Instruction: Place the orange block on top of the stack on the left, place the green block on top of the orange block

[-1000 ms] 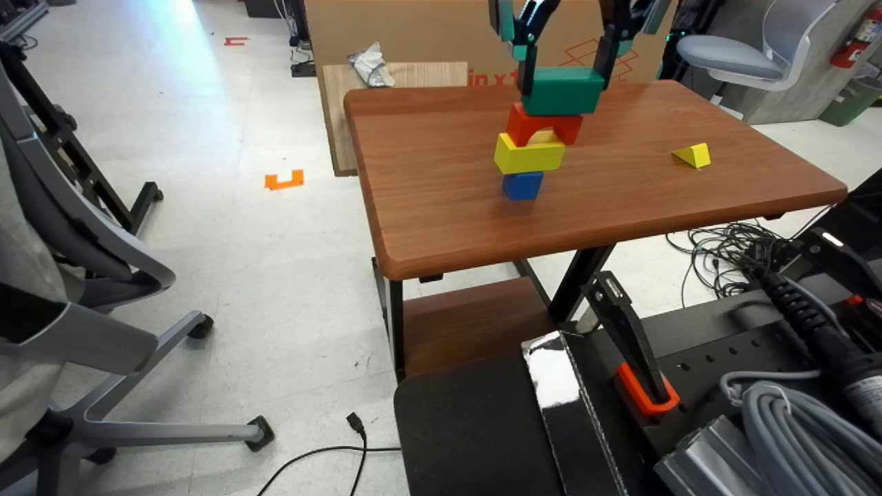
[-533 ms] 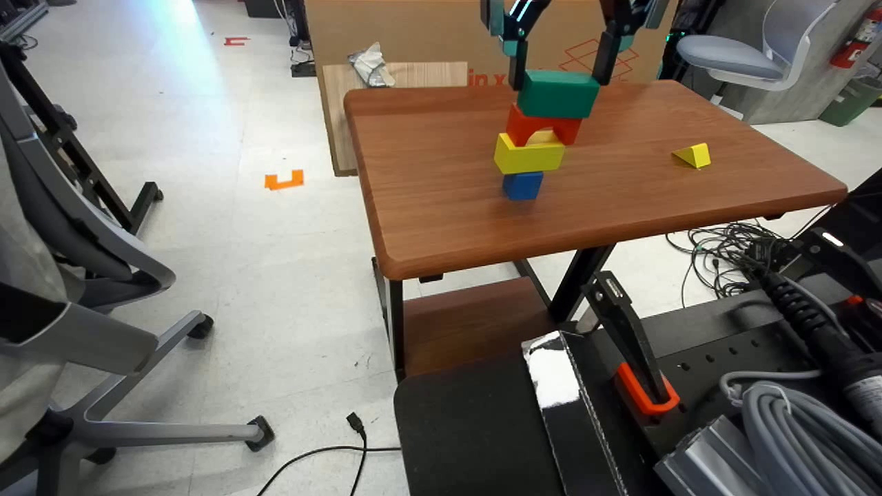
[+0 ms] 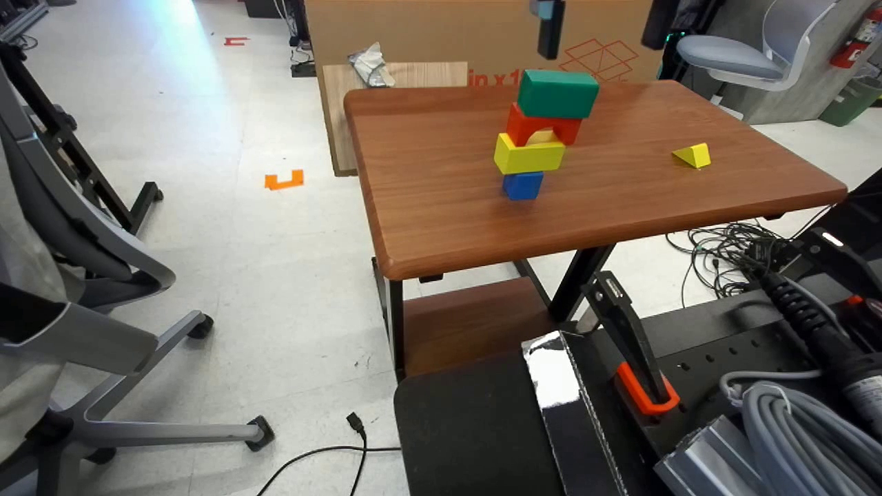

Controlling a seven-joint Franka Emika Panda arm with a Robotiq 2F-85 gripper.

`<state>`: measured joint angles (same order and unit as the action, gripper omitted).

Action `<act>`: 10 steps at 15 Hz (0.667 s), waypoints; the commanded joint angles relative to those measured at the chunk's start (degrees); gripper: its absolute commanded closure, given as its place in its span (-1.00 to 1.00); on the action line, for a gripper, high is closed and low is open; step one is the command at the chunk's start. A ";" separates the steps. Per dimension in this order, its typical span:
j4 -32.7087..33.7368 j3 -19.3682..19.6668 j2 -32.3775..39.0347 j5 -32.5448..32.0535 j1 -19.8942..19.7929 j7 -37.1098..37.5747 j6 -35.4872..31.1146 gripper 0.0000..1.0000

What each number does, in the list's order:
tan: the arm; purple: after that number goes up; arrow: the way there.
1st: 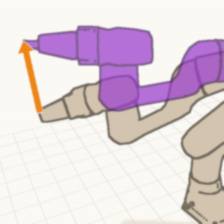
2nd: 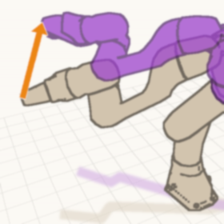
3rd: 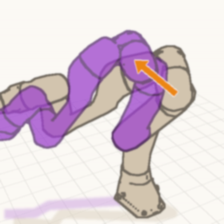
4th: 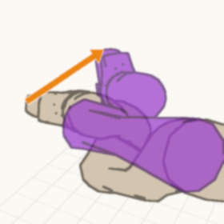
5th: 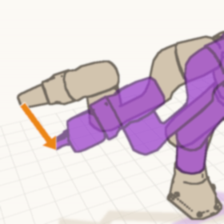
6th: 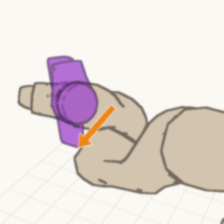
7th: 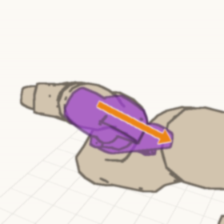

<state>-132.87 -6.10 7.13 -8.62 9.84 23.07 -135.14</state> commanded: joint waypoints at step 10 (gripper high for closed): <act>-5.81 1.76 -9.63 -1.34 -4.31 -12.59 8.55 -1.00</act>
